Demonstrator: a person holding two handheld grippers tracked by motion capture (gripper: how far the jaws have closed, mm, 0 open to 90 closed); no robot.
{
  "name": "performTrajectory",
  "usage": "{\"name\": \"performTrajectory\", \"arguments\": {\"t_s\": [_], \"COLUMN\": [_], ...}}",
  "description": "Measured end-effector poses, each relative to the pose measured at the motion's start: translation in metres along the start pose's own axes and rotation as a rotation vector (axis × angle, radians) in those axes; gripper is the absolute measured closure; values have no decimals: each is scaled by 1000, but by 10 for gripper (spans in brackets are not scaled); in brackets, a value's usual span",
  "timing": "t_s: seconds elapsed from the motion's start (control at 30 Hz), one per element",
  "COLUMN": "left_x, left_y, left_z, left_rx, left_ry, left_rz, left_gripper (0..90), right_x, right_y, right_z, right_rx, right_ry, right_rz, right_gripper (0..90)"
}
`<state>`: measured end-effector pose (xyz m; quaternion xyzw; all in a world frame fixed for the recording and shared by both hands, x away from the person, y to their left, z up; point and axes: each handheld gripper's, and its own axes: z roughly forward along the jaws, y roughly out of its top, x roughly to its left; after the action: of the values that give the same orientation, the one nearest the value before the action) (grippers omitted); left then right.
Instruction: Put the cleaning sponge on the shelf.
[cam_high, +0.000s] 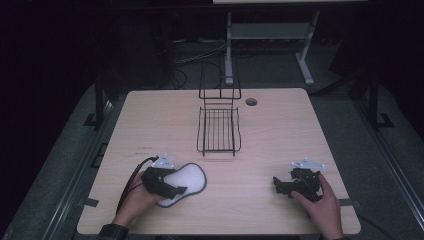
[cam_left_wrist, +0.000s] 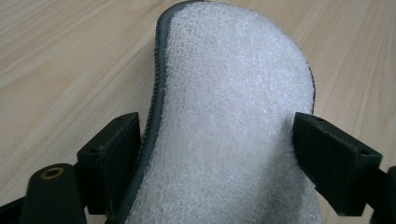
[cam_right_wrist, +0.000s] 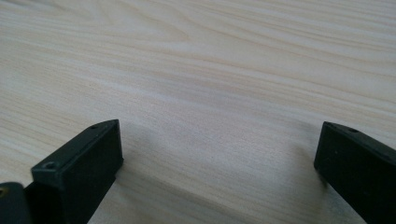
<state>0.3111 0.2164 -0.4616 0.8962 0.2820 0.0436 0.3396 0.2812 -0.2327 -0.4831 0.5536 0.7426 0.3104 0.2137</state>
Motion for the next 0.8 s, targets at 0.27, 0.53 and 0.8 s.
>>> {"name": "performTrajectory", "arguments": {"t_s": [0.27,0.53,0.8], "left_x": [0,2,4], "left_y": [1,3,5], "left_z": [-3,-15,-23], "left_rx": [-5,-43,-85], "left_ry": [-12,-30,-64], "left_rz": [15,20,7], "left_gripper": [224,358,485], "right_x": [0,0,0], "right_y": [0,0,0], "right_z": [0,0,0], "right_rx": [0,0,0], "right_ry": [0,0,0], "right_rz": [0,0,0], "right_gripper": [5,5,5]}}
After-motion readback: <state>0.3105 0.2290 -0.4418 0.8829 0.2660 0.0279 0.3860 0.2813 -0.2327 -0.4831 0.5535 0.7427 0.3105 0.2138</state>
